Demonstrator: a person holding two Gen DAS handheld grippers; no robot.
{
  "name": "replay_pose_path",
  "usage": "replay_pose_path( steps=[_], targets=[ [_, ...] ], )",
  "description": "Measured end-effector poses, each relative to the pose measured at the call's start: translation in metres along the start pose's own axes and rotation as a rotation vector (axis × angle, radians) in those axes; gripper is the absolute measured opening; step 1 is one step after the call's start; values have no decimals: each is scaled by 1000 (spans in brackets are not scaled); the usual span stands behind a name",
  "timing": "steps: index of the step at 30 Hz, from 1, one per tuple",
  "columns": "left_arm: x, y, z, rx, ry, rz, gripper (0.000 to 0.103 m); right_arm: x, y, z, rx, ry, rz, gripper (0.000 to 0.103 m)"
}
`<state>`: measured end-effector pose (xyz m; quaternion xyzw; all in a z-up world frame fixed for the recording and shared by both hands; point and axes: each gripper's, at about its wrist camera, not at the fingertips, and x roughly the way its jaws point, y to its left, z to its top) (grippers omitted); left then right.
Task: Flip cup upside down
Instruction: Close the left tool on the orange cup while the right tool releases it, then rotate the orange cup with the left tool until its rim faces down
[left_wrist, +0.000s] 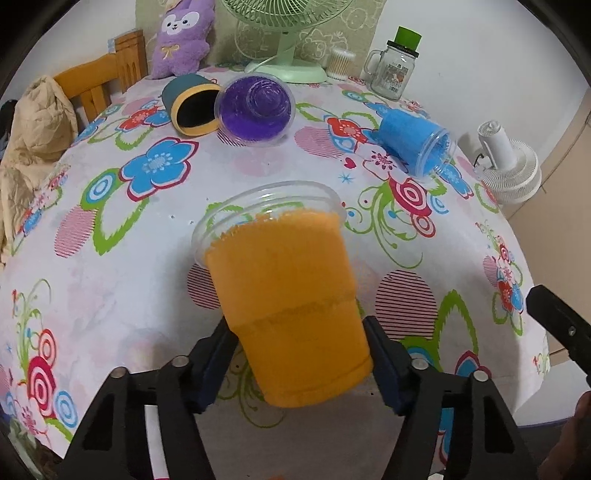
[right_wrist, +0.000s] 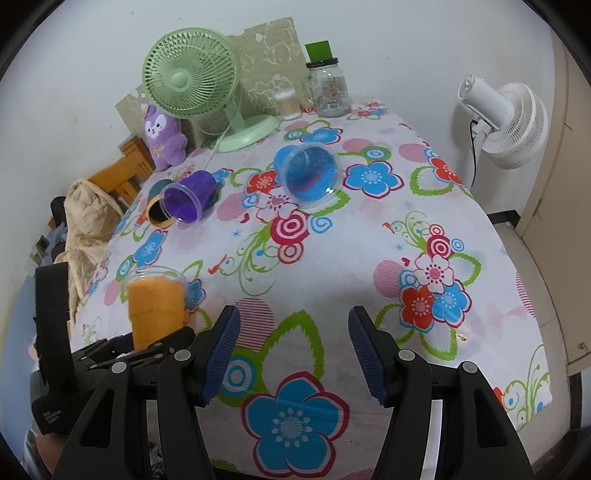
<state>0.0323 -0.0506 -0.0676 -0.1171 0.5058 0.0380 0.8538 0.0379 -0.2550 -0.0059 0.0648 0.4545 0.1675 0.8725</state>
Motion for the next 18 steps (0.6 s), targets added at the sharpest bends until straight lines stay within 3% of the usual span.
replay_pose_path(
  steps=[4,18],
  targets=[
    [-4,0,3,21,0,16,57,1,4,-1,-6,2,10,64],
    [-14,-2,6,63,-7,34,56,0,-3,-3,14,7,17,64]
  ],
)
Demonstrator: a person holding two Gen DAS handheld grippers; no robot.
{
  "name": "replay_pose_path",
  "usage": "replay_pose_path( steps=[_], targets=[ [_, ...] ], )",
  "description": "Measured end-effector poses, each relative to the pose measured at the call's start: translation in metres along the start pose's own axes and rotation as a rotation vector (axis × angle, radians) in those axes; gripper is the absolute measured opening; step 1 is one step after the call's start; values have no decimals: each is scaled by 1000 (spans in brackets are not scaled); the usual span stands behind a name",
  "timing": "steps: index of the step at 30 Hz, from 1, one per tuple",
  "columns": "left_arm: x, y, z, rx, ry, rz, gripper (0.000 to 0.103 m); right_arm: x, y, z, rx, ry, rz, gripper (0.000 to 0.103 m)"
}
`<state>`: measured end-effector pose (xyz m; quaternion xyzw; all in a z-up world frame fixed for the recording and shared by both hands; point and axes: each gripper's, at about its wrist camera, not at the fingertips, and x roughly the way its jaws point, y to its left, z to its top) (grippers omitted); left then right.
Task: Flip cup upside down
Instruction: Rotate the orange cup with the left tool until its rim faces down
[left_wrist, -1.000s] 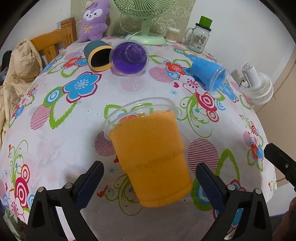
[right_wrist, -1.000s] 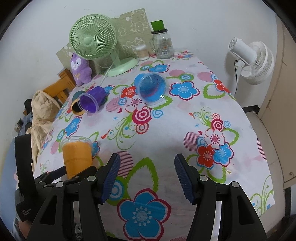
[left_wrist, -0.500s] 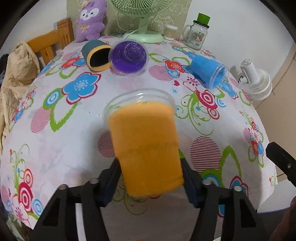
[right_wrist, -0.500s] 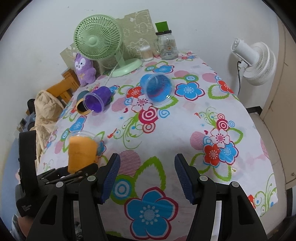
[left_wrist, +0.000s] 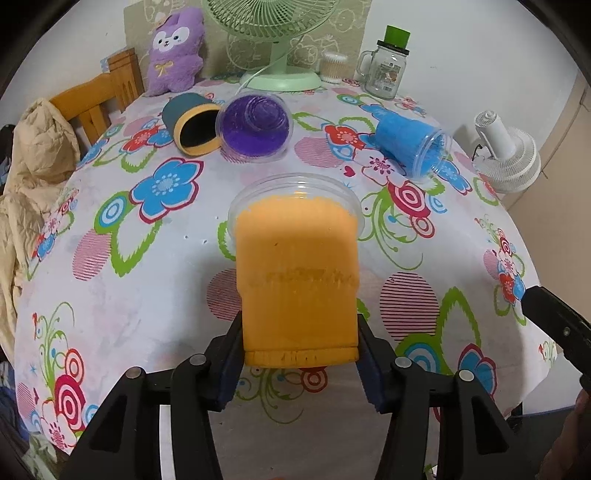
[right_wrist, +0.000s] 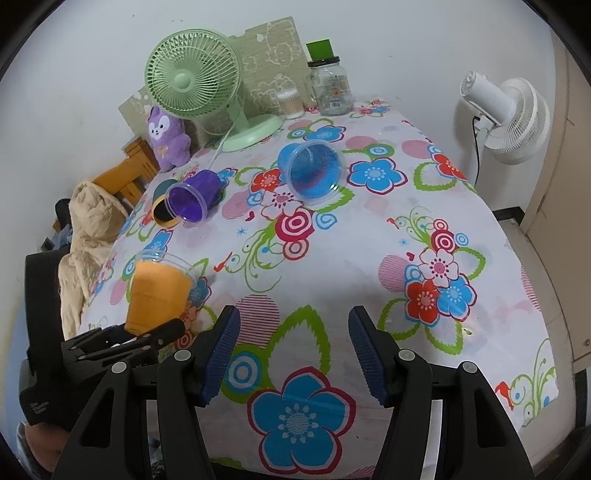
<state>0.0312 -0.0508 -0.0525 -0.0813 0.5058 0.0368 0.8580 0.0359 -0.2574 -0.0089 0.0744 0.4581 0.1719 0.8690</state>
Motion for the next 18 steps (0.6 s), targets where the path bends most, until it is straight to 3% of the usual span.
replay_pose_path(
  steps=[9,18],
  targets=[
    [-7,0,3,23,15,29,56,1,1,0,-1,0,12,64],
    [-21,2,5,62,37,4,56,0,2,2,-1,-5,15,64]
  ],
)
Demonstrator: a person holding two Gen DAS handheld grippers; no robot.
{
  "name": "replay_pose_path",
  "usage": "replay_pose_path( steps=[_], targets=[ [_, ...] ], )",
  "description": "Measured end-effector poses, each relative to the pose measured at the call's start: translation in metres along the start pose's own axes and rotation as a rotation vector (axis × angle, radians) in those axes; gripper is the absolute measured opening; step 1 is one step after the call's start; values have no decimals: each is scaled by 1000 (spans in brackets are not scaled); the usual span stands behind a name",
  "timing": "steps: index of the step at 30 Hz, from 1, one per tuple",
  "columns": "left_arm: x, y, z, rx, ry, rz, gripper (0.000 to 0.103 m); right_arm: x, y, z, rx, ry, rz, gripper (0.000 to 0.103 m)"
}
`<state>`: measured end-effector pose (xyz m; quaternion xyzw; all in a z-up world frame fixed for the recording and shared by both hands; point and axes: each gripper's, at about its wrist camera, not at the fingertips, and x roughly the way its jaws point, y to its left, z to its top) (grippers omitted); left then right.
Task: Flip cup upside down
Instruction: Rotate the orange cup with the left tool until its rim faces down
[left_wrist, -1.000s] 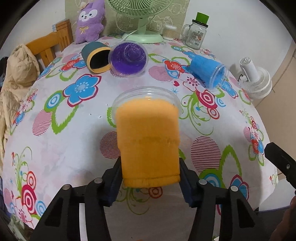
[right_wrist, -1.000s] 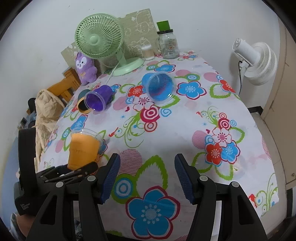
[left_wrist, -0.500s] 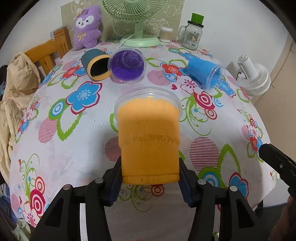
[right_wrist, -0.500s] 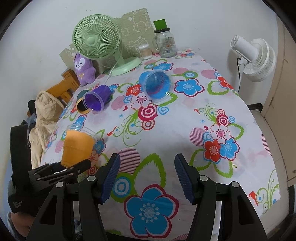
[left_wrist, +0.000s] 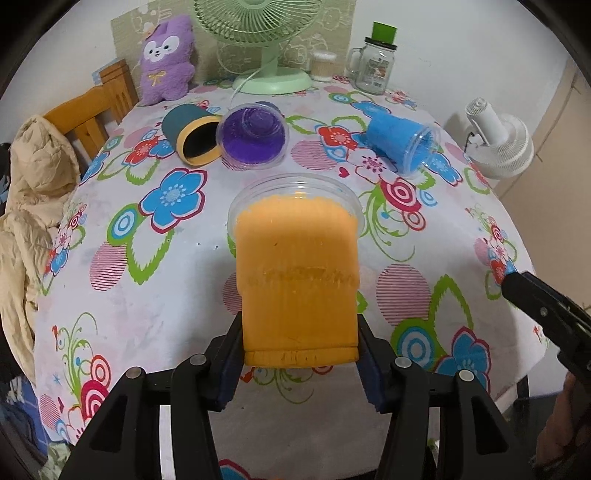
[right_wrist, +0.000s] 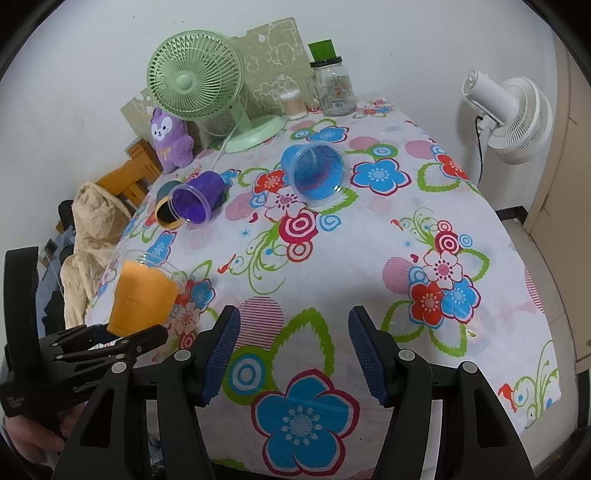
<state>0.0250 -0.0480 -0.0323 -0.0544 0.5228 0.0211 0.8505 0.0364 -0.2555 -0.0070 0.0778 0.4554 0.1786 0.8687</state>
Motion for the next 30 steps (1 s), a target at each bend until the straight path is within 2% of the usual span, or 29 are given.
replay_pose_path(
  steps=[7,15,23,30],
  targets=[
    [-8,5,7,49,52,-34,56,10,-3,0,15,27,28,64],
    [-24,9,19,148,61,12,56,27,-3,-4,16,72,24,64],
    [-30,4,25,238,102,18,57,34,-3,-5,15,89,19,64],
    [-29,1,26,250,101,15,57,38,-4,-6,18,100,18,64]
  ],
)
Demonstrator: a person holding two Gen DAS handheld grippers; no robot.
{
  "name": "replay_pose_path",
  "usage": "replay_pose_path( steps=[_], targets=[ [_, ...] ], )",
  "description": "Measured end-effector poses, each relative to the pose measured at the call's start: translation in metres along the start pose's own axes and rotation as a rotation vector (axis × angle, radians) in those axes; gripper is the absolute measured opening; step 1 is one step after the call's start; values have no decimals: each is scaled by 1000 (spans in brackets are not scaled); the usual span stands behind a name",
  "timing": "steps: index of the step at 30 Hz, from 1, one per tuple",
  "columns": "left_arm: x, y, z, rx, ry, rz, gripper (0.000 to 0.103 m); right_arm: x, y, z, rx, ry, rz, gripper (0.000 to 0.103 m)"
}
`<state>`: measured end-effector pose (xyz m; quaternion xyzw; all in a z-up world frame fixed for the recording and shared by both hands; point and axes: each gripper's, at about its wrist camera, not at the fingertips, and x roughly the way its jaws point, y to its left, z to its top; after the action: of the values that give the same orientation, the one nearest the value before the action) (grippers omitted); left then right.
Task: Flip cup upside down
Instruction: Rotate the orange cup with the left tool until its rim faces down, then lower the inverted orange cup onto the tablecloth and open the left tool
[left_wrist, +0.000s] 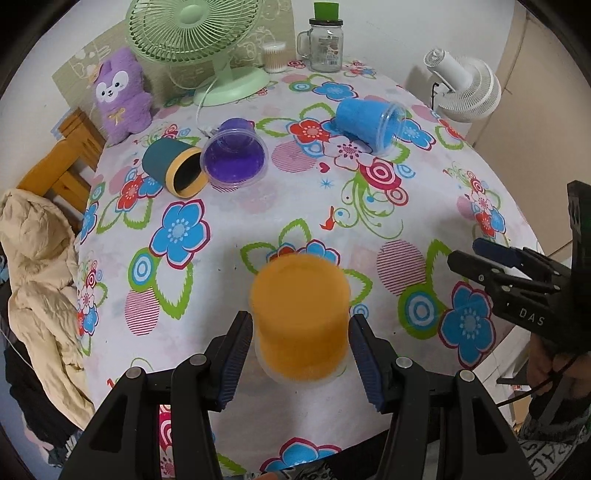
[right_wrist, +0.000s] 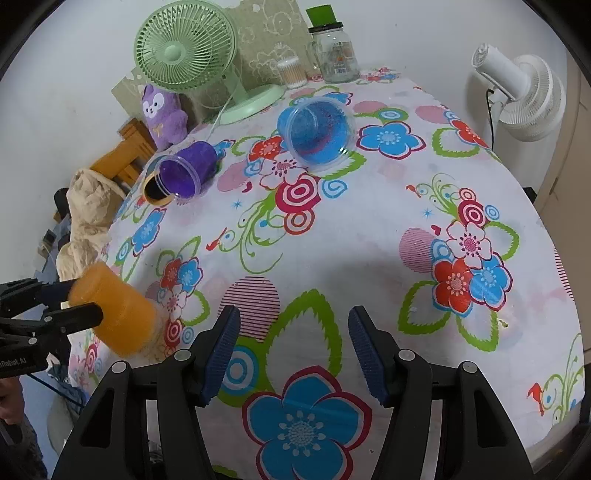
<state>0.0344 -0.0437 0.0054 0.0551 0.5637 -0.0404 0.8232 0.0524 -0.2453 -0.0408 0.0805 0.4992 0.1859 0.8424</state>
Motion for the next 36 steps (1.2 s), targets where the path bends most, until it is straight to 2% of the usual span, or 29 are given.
replay_pose_path(
  steps=[6,10,23,36],
  targets=[
    [1,2,0,-9,4,-12,57,1,0,0,-1,2,-1,64],
    [-1,4,-1,-26,7,-18,67,1,2,-1,-9,5,0,64],
    [-5,11,-9,-50,-11,-20,81,-1,21,-1,-53,3,-4,64],
    [-18,35,-23,-152,-100,-28,87,-11,55,8,-143,-28,-11,64]
  ],
)
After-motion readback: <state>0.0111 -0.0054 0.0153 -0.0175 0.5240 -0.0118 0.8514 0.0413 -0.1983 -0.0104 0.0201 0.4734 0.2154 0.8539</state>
